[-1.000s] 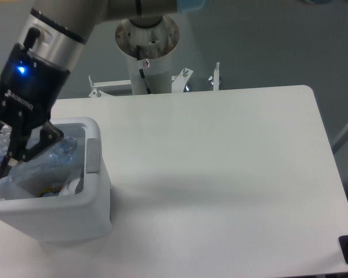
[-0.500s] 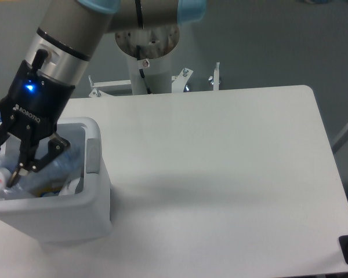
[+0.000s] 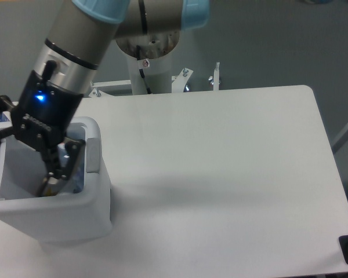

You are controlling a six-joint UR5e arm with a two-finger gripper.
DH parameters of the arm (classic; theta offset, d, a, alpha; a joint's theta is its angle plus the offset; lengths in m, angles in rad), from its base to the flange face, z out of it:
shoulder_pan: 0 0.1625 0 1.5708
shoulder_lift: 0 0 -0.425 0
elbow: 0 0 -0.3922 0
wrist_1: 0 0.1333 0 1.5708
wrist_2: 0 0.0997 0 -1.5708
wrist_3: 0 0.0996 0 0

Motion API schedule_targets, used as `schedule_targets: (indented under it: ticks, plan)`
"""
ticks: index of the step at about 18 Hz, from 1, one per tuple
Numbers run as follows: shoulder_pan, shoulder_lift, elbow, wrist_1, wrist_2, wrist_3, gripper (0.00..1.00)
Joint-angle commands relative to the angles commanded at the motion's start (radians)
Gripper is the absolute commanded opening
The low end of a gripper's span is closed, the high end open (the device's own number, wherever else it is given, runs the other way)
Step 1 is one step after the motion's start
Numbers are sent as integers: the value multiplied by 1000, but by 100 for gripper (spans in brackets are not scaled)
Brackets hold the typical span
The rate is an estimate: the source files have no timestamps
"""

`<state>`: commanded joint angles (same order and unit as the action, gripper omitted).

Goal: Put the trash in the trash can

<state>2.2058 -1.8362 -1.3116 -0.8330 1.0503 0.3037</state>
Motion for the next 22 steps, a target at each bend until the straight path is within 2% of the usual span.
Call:
schedule_targets:
  ticks: [5, 9, 13, 18, 22]
  plan:
    - [51, 18, -11, -8, 333, 5, 100]
    - [80, 15, -47, -8, 431, 8, 100]
    - [103, 32, -84, -24, 575, 194, 100]
    - [156, 72, -107, -119, 619, 343, 100]
    - [198, 107, -110, -236, 619, 532, 100]
